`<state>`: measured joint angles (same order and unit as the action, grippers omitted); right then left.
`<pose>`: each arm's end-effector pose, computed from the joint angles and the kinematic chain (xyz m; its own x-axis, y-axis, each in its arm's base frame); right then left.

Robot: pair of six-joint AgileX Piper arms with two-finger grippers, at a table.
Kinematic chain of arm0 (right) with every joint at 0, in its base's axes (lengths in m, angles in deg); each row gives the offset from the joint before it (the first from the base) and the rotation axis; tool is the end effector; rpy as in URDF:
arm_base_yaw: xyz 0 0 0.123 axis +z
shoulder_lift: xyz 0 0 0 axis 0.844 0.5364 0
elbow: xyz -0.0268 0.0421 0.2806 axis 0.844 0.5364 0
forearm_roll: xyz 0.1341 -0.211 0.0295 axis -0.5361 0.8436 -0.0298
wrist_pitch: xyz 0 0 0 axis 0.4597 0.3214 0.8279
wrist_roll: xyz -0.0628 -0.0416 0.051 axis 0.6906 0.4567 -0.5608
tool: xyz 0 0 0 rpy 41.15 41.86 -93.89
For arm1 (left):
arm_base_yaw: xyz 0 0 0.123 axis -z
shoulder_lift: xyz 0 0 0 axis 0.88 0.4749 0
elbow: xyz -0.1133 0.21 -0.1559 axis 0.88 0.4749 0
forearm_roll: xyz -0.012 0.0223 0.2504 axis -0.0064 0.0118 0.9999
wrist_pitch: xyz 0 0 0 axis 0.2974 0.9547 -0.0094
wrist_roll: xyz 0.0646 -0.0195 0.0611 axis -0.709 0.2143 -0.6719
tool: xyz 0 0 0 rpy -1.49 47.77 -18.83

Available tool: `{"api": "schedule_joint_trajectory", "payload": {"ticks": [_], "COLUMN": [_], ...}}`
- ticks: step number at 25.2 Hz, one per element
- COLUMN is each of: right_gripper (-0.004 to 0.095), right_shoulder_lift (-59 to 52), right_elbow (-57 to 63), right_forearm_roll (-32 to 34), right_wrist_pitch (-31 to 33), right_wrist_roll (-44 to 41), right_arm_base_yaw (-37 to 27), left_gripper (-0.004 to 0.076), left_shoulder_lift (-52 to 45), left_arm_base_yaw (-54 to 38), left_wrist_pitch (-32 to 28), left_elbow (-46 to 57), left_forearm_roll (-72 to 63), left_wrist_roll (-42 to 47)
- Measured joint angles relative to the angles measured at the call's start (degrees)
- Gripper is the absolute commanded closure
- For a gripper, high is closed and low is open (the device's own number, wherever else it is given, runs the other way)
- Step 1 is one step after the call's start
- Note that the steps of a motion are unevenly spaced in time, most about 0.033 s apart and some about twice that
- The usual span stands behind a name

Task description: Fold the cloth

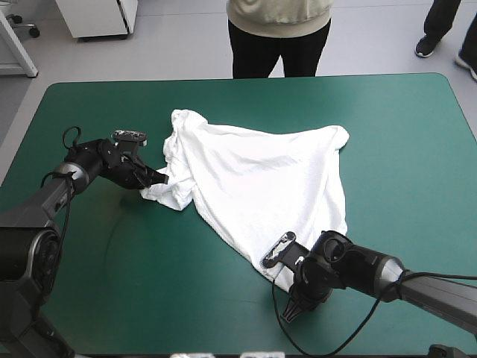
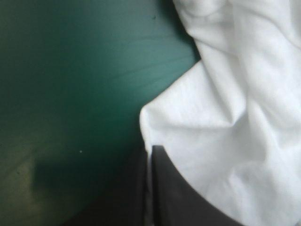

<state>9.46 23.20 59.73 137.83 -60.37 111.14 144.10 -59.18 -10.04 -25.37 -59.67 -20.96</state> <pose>0.1452 0.1889 0.2083 -0.6315 -0.7572 -0.1670 -0.7629 0.6452 -0.0402 0.3702 -0.0308 0.2095 -0.8822 0.1787 -0.4355 0.2392 0.9670 -0.0876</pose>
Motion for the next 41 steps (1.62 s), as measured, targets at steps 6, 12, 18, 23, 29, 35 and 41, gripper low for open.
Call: {"api": "schedule_joint_trajectory", "payload": {"ticks": [6,12,18,23,29,35,41], "right_gripper": [0.0917,0.0925,0.0925,0.0925,0.0925,0.0925,0.0925], "right_shoulder_lift": [-0.7,-9.7,-20.2,-21.2,-21.1,-19.6,-17.7], "right_elbow": [0.0,-3.8,-21.6,-41.3,-57.6,-69.0,-72.2], "right_forearm_roll": [0.5,13.8,36.3,44.5,45.0,43.7,41.3], "right_wrist_pitch": [-1.7,-1.6,4.4,6.3,6.3,6.5,10.3], "right_wrist_roll": [-1.6,-13.0,-22.3,-15.5,-5.8,1.8,4.7], "right_arm_base_yaw": [0.0,0.1,0.1,0.1,0.1,0.1,0.1], "left_gripper": [0.0733,0.0733,0.0733,0.0733,0.0733,0.0733,0.0733], "left_shoulder_lift": [-0.4,-5.3,-14.9,-21.6,-24.6,-25.3,-25.8], "left_arm_base_yaw": [0.0,0.0,0.0,0.1,0.1,0.1,0.1], "left_wrist_pitch": [1.0,7.9,14.0,15.9,17.5,18.2,20.6], "left_elbow": [0.0,-5.9,-22.5,-39.9,-56.8,-68.9,-72.7], "left_forearm_roll": [0.0,0.1,-2.4,-4.3,-4.7,-4.1,0.9], "left_wrist_roll": [-0.1,-0.1,-0.1,-0.1,-0.1,-0.1,0.6]}}
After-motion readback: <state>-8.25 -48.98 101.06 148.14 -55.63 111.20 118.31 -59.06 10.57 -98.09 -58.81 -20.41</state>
